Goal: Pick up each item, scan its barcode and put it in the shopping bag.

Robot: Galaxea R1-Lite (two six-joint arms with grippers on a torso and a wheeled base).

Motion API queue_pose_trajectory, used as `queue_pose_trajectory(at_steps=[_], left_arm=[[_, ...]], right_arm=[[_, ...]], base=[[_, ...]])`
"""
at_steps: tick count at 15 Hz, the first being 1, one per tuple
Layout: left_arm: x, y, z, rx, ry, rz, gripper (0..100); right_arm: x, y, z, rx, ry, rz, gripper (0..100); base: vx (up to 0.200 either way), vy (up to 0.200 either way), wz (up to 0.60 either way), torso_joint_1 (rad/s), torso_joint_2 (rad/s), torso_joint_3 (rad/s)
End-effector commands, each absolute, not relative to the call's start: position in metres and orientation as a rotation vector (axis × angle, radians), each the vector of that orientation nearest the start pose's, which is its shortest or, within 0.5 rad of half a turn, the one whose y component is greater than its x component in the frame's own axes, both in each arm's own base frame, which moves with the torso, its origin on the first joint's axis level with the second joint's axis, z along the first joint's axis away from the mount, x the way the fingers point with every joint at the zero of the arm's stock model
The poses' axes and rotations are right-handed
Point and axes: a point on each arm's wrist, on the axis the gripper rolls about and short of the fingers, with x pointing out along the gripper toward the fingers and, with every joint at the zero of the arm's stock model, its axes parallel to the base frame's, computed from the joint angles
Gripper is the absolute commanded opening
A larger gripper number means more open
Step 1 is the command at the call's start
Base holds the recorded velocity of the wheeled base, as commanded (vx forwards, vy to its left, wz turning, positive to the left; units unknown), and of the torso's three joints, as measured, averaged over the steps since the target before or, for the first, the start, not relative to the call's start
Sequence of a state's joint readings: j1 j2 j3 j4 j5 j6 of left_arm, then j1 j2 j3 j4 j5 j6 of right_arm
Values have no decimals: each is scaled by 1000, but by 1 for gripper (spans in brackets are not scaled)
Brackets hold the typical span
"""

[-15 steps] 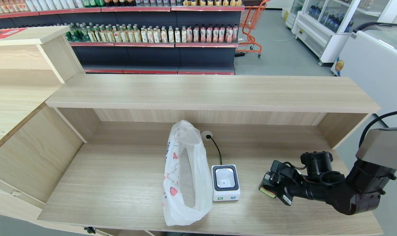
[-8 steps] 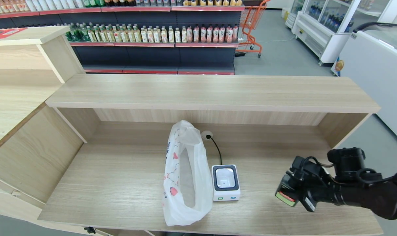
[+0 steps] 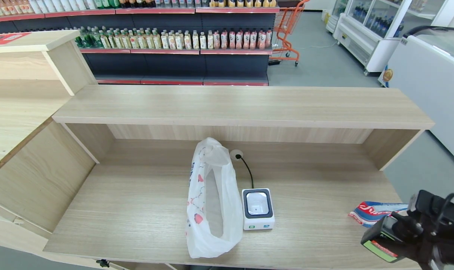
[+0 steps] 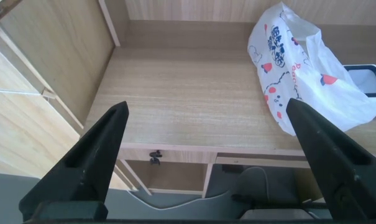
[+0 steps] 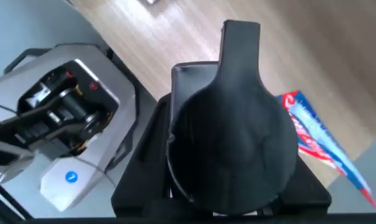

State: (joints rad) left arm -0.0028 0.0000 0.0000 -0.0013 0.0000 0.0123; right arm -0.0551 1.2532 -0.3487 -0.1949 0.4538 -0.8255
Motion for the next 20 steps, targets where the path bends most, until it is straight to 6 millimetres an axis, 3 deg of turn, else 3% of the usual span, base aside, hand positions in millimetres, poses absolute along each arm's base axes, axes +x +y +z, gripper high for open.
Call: queue_pose_trajectory(at_steps=[1,4,6,9,11,12,14,17,19,20], left_arm=[[-23,0,76,12,0,-3,100],[-23,0,76,12,0,-3,100],[-23,0,76,12,-2,-3,100],[-23,0,76,12,0,-3,100],[-23,0,76,12,0,-3,100],[-23,0,76,12,0,-3,100],[-23,0,76,12,-2,-3,100],[-23,0,76,12,-2,-2,100],[-23,0,76,12,0,-3,100],[-23,0,76,12,-2,-3,100]], right_arm=[[122,6,139,-658,332,620,0],[110,24,151,-793,132,770,0],[108,32,153,-1052,-81,923,0],[120,37,146,-1372,-354,1078,0],[136,44,140,-1714,-645,1131,0],[145,51,132,-1779,-745,1192,0],[155,71,127,-1790,-884,1295,0],[160,92,136,-1801,-1161,1301,0],[173,109,158,-1847,-1419,1199,0],[175,113,158,-1846,-1464,1196,0]], base=[[0,0,0,0,0,0],[0,0,0,0,0,0],[0,0,0,0,0,0],[0,0,0,0,0,0],[0,0,0,0,0,0],[0,0,0,0,0,0],[0,0,0,0,0,0],[0,0,0,0,0,0],[0,0,0,0,0,0],[0,0,0,0,0,0]])
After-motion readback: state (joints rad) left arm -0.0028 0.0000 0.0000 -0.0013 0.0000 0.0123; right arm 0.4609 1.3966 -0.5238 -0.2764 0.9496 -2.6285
